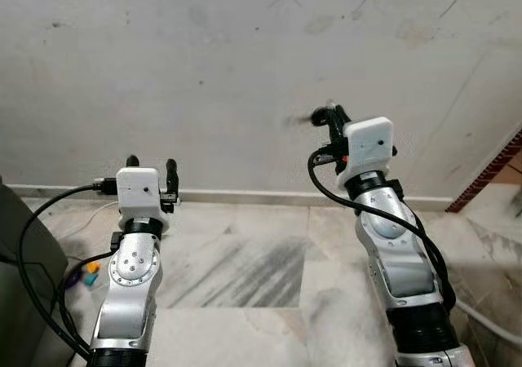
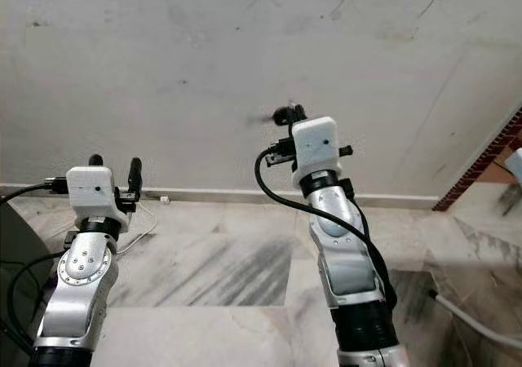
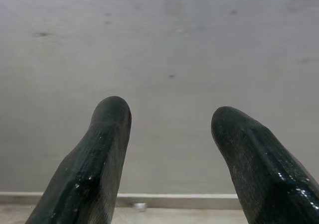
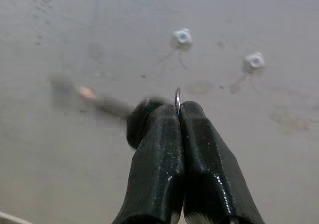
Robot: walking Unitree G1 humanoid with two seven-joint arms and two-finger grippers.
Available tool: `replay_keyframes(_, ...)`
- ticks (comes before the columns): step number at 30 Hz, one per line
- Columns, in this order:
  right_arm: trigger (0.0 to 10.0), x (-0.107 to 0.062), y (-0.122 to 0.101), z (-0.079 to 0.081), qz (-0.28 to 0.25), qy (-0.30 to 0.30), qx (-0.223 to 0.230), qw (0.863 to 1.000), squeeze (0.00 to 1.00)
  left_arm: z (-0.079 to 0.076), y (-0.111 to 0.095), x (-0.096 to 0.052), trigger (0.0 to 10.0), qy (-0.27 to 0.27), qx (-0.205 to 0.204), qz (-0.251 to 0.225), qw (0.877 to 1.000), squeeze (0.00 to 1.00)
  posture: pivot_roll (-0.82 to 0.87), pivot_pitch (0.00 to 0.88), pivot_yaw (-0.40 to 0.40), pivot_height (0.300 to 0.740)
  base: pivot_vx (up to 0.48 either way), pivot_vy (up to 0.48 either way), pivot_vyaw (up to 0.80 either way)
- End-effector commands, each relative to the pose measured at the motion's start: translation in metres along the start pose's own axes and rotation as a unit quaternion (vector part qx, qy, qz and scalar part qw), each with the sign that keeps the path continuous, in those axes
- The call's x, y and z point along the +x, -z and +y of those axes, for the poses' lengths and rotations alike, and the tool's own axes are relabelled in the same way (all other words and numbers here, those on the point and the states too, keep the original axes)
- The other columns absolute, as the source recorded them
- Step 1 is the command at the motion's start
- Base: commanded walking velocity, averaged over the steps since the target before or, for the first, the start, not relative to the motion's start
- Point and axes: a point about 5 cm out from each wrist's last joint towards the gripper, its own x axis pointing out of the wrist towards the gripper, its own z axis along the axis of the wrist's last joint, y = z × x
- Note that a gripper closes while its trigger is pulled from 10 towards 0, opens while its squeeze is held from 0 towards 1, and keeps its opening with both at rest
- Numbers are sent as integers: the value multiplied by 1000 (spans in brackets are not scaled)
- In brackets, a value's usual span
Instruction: Hang keys on a hook
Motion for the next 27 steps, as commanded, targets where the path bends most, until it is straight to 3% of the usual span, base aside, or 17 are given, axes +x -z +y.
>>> replay_keyframes(1,10000,-1,0,-7,0,12,-4,1000,0,-6,-5,0,10000,13,-7,-7,1000,0,55,83,-12,740,0,0,0)
replay_keyframes(13,10000,1,-1,-4,-4,2,-6,1000,0,-15,-10,-4,10000,59,-54,-13,997,0,64,88,-24,740,44,0,0)
replay_keyframes(18,10000,3,-3,-3,-10,-3,-6,1000,0,-21,-9,-8,10000,90,-85,-9,992,0,61,88,-25,740,410,0,0)
replay_keyframes(27,10000,3,-2,-3,-9,-3,-10,1000,0,-24,-9,-8,10000,105,-91,-5,990,0,55,87,-23,740,480,0,0)
